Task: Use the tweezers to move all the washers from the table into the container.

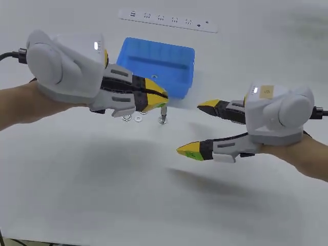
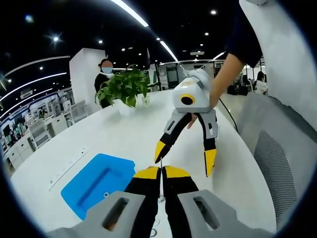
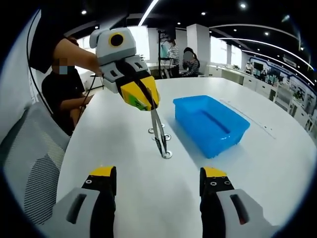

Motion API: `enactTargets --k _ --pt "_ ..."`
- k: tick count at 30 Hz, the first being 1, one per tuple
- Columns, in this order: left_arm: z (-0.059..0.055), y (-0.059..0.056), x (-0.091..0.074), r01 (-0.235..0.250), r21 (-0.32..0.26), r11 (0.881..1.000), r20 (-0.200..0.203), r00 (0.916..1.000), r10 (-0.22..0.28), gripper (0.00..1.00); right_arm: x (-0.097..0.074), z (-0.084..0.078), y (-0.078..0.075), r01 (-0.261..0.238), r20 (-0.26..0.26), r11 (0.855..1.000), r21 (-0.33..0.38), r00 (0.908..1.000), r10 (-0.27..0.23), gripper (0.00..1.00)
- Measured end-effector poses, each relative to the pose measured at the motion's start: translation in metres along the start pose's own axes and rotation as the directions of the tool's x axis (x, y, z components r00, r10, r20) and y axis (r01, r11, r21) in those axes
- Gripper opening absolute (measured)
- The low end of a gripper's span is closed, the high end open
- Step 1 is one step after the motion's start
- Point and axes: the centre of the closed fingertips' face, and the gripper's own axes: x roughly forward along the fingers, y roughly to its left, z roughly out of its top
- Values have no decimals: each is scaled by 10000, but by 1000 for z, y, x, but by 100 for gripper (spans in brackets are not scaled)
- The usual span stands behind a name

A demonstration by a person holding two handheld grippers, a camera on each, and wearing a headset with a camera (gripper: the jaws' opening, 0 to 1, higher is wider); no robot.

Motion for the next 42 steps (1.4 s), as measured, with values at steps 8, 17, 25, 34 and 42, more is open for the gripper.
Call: enactTargets --k 8,17,25,34,42 --pt "0 0 1 291 -108 9995 -126 9995 -293 5 8 7 1 -281 -68 9993 -229 9996 280 69" --pt "2 6 1 76 -820 9966 -96 9999 -84 5 16 19 2 -477 102 9979 -430 9988 482 69" --pt "1 2 5 247 -643 9976 -286 9992 -266 5 16 16 5 -542 6 9976 -438 9985 543 69" --pt "0 -2 5 1361 -86 9907 -551 9891 -1363 5 24 21 1 -710 -26 9955 -634 9975 709 65" --pt "0 -5 7 1702 -7 9854 -745 9827 -1698 5 41 35 3 -1599 115 9860 -465 9869 1606 50"
